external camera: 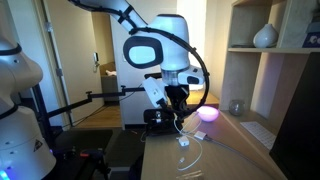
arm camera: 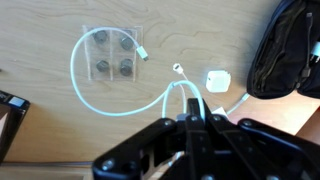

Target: Put the cord on the right side of the desk

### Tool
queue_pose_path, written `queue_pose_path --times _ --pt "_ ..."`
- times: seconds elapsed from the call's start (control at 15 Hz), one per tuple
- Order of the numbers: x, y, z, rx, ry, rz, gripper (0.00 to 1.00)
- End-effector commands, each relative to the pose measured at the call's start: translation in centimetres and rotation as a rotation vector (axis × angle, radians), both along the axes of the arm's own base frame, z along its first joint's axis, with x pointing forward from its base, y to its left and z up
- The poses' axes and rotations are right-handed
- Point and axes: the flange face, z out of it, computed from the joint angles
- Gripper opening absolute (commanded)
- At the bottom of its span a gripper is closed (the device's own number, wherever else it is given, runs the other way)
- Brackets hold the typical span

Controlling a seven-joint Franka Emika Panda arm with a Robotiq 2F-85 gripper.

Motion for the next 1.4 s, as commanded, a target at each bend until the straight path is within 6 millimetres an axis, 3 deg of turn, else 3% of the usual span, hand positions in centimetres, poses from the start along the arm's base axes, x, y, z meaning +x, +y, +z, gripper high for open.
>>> queue_pose_path --times 0.0,0.4,0.87,0.93,1.33 --pt "-0.5 -2.0 1.0 -0.031 -0.04 -0.087 0.01" --pt "-0.3 -6.0 2.0 -0.103 -0.093 -0.207 0.01" --pt "0.0 -6.1 5.9 -0.147 -0.165 -0.12 0.01" --pt "0.5 -5.9 4.6 -0.138 -0.142 -0.138 0.01" --pt "0.5 -5.8 4.3 -0.138 -0.137 -0.137 0.02"
